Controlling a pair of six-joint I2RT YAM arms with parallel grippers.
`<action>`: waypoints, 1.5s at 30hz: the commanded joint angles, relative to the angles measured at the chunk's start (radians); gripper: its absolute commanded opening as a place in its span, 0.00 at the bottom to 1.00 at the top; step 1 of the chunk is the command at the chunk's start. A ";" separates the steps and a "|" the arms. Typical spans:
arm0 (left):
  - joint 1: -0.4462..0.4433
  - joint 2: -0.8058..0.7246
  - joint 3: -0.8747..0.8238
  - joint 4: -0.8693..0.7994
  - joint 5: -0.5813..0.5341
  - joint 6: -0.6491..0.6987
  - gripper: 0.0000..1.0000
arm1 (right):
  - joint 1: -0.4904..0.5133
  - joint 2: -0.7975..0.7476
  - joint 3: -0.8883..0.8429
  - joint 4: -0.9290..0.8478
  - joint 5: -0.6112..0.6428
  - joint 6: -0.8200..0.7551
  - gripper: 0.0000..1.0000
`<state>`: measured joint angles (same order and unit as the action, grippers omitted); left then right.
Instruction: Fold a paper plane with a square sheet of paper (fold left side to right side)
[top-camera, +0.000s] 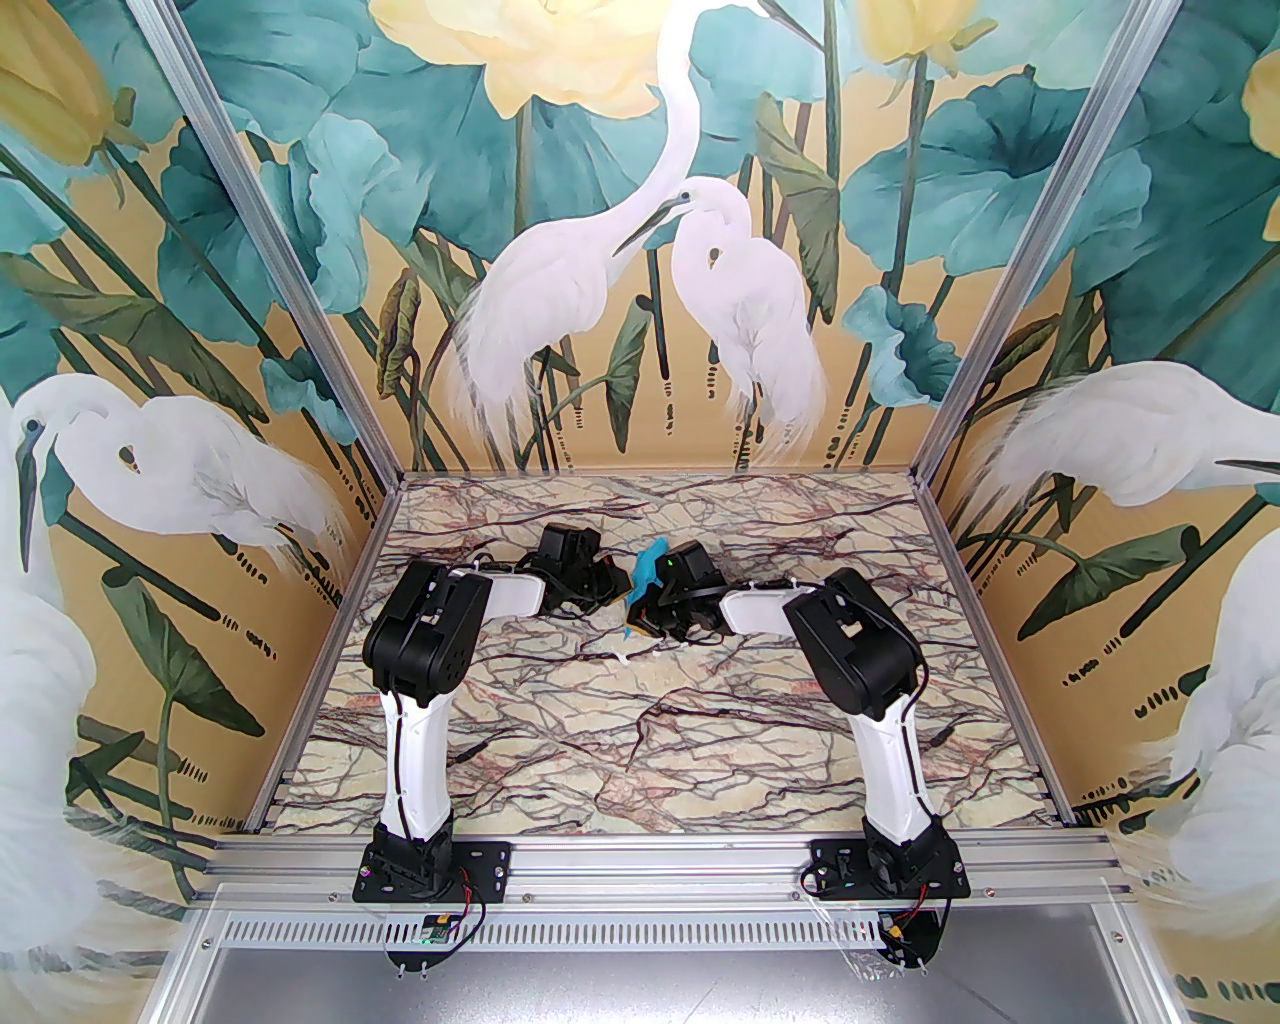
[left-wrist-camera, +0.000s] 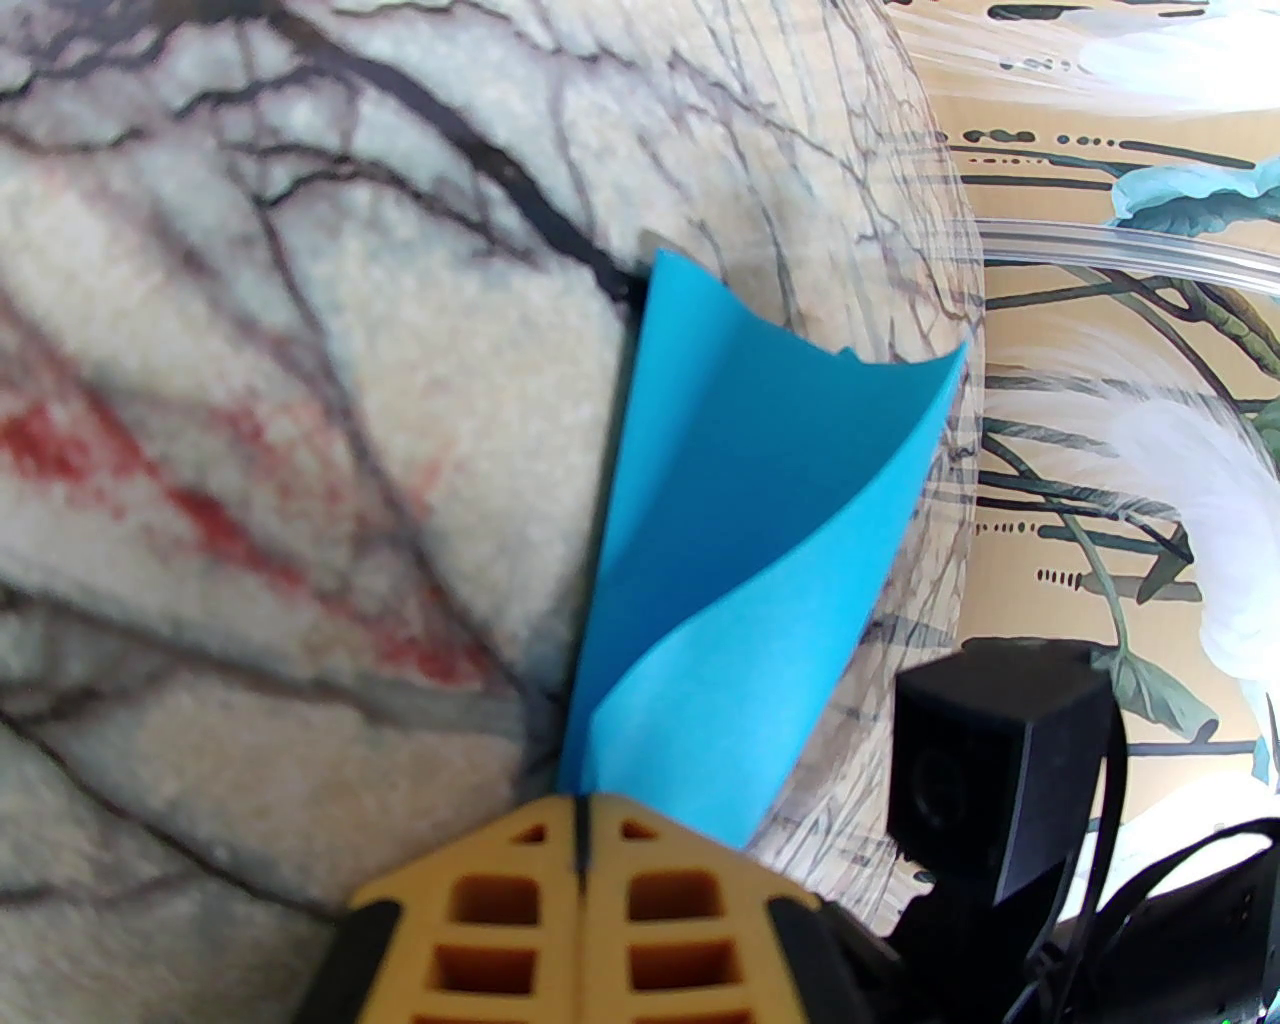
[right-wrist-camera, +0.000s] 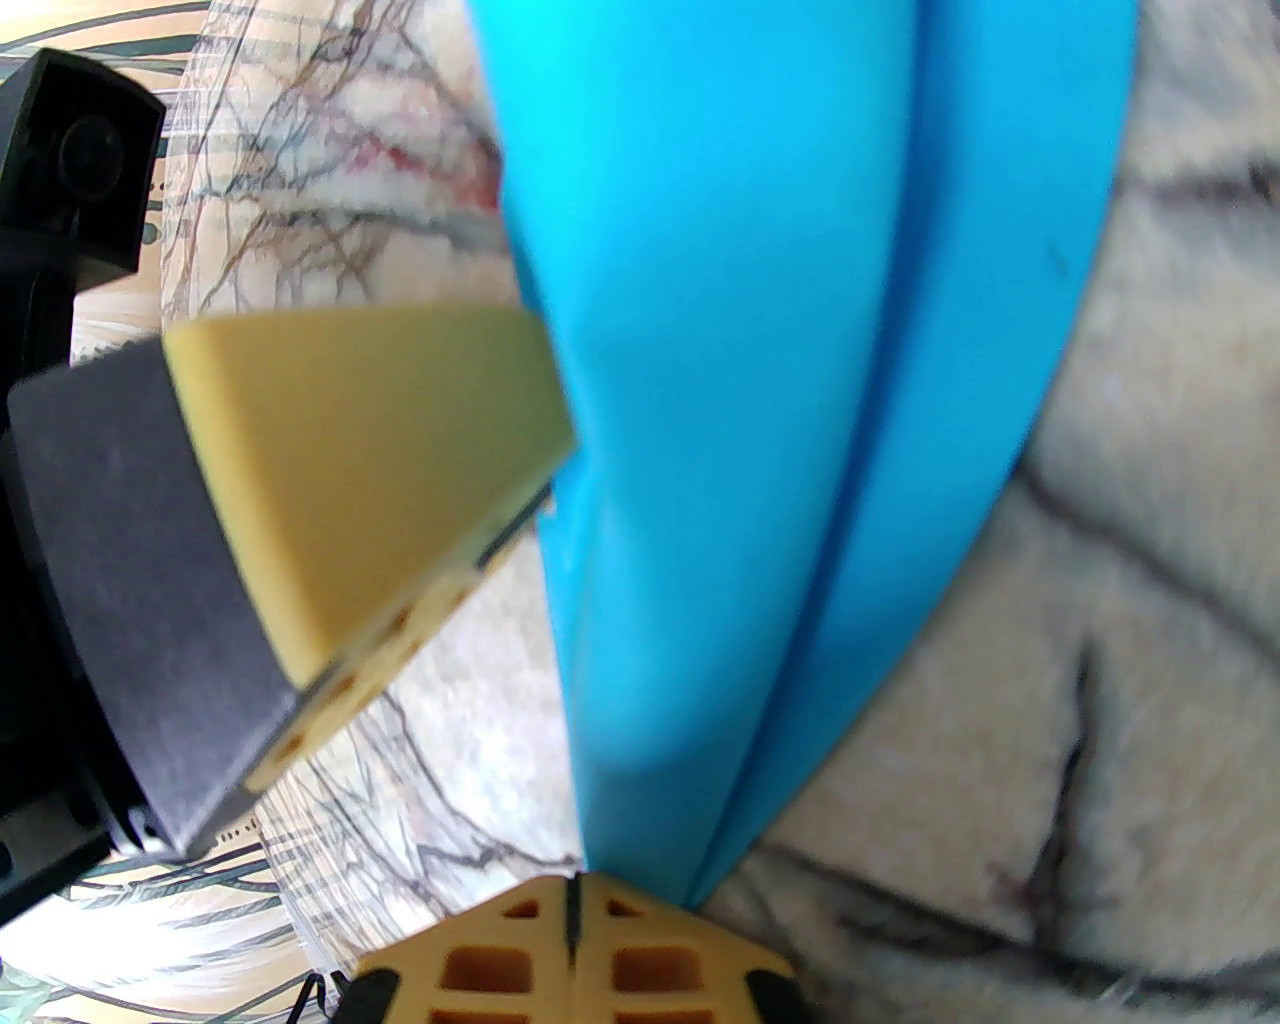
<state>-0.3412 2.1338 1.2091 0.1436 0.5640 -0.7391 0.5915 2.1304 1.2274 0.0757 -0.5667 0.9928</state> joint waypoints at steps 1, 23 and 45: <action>-0.025 0.072 0.006 -0.056 -0.050 0.015 0.00 | 0.014 -0.024 -0.048 0.040 -0.041 0.043 0.00; -0.026 0.066 0.007 -0.062 -0.038 0.028 0.00 | -0.015 -0.058 0.007 -0.048 -0.027 -0.030 0.00; -0.030 0.071 0.030 -0.081 -0.032 0.035 0.00 | -0.109 0.122 0.308 -0.338 0.068 -0.173 0.00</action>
<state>-0.3420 2.1361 1.2304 0.1036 0.5636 -0.7353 0.4839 2.2230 1.5120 -0.1856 -0.5392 0.8585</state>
